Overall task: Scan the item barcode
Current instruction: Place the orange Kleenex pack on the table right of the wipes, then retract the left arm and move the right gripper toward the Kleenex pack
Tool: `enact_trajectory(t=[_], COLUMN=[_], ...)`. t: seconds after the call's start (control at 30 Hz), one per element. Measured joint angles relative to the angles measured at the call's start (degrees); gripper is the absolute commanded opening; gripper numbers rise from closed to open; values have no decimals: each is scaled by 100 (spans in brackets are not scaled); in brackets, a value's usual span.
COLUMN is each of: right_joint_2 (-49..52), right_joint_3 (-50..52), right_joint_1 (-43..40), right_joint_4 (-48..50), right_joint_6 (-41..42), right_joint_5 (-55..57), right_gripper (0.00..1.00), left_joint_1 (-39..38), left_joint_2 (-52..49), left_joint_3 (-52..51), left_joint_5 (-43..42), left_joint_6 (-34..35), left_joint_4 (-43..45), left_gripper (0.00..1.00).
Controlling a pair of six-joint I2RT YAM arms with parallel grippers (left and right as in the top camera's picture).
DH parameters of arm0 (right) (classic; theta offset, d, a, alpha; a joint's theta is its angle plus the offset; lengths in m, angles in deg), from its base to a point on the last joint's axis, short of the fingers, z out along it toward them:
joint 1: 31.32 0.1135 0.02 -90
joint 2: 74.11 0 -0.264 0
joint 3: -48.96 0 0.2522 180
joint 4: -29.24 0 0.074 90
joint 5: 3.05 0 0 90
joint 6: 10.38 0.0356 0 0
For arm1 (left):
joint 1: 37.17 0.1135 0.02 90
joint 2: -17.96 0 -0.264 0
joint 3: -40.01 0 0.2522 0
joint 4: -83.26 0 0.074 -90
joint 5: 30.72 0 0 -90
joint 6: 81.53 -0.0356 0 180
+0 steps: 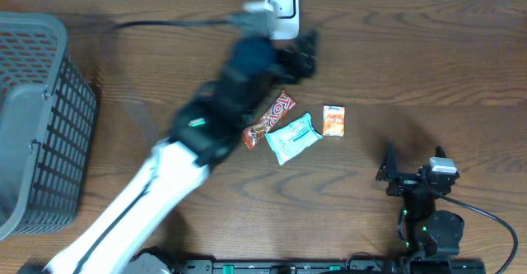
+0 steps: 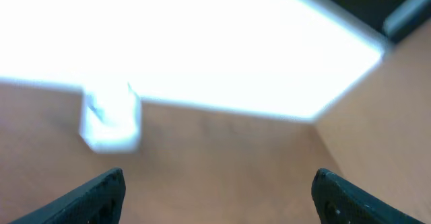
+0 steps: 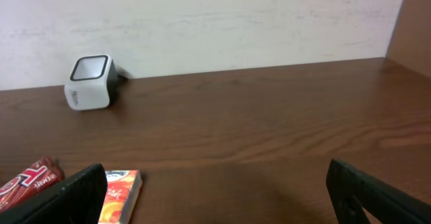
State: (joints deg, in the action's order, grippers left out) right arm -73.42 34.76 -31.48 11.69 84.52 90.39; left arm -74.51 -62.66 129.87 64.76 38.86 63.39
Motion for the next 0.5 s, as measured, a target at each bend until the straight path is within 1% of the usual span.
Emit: enact_trajectory(t=[0.07,0.17,0.3,0.4,0.5], right_joint_2=[0,0,4,179,820], right_joint_3=[2,9,0,-116,-474], right_joint_1=[0,0,0,0,0], right_joint_4=[33,514,1279,1222,949], right_joint_6=[0,7,153,457,691], right_joint_5=[-2,-33,-732,-1058,-1261], right_gripper=[99,99,99,99,99], left_joint_1=[411,966,1681,2098,2323], left_joint_2=[704,1460,2142,2459,2673], left_joint_3=[66,157,387,520,557], left_joint_5=[313,892,1513,1908,2271], left_joint_6=[-577,-1342,-2308,-3101,-3786], left_joint_4=[-105,-144,-146,-175,-402], left_gripper=[89,89,89,89,89])
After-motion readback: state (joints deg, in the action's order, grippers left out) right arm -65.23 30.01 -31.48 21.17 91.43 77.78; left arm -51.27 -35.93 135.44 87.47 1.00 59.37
